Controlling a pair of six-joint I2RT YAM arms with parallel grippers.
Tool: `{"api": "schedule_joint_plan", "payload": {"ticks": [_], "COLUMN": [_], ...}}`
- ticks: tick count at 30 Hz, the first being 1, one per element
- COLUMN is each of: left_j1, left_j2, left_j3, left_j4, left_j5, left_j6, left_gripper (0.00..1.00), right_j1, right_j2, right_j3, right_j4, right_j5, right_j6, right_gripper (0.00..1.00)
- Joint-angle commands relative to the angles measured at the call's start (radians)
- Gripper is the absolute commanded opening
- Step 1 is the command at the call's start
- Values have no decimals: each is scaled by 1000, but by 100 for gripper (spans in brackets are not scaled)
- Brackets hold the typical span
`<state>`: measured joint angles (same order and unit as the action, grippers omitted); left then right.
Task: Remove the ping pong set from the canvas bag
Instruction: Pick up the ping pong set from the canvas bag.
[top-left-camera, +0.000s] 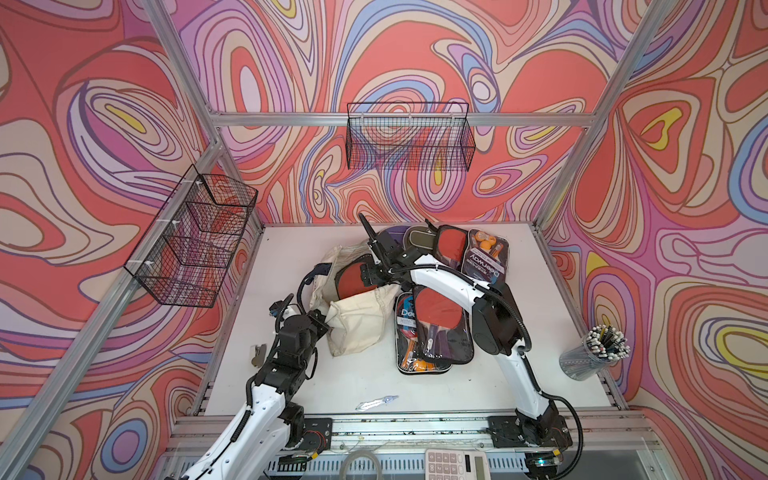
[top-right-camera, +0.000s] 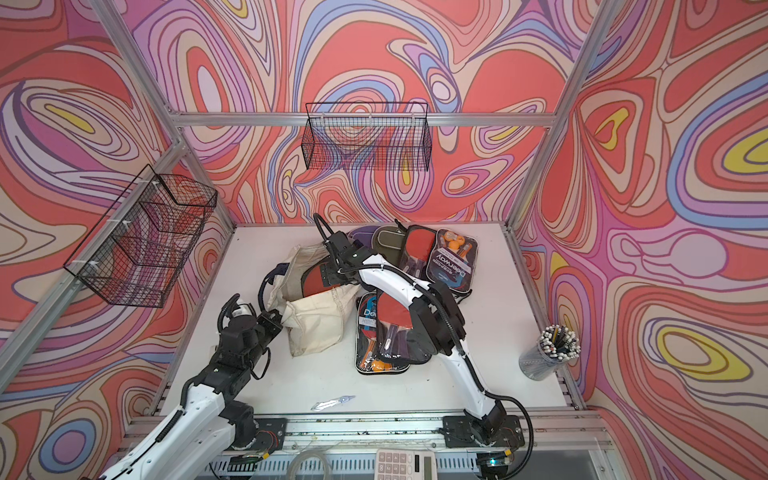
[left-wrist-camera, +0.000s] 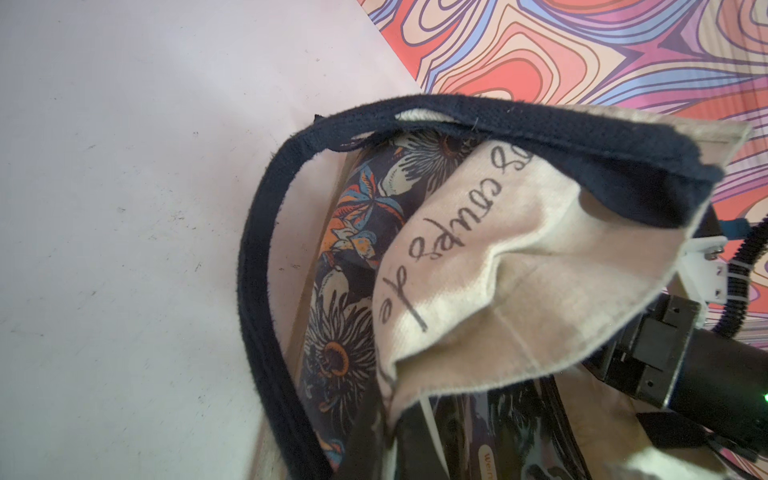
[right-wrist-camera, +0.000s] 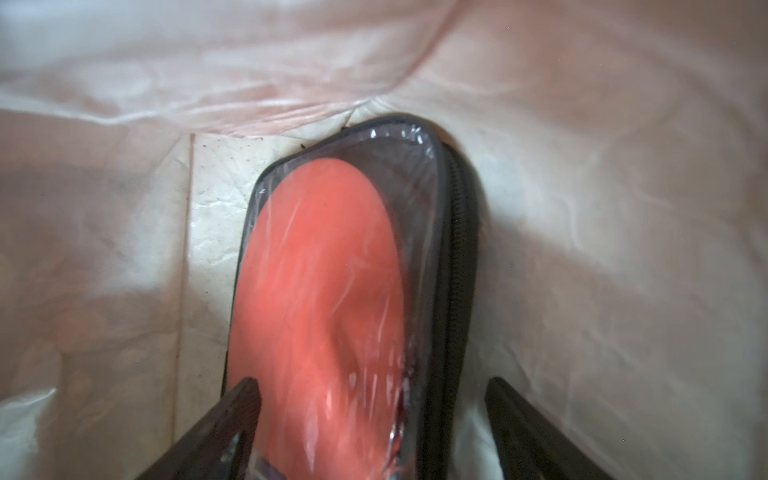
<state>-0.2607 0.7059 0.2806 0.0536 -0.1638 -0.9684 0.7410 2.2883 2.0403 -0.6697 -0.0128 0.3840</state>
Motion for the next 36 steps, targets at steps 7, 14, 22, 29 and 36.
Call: {"api": "schedule_joint_plan", "payload": {"ticks": [7,14,22,29,36], "left_j1": [8,8,8,8,8], "left_j2": [38,47,32,17,21], "left_j3": [-11,-20,-25,-26,-28], "left_j4": [-3,11,2,-11,-11], "left_j5": [-17,-16,-19,-20,-16], "left_j6": [0,-4,-5,-6,-5], "left_gripper": [0,0,0,0,0], "right_j1": [2,5,11,11,11], "right_j2": [37,16,-23,-104,-169], "right_j3": [-58,-108,-135,-116,-46], "right_j4": [86,135,157,163,117], "right_j5": [-129,-175,-154,-106,-51], "right_j6": [25,44,55,44,12], "right_gripper": [78,39,0,0,0]}}
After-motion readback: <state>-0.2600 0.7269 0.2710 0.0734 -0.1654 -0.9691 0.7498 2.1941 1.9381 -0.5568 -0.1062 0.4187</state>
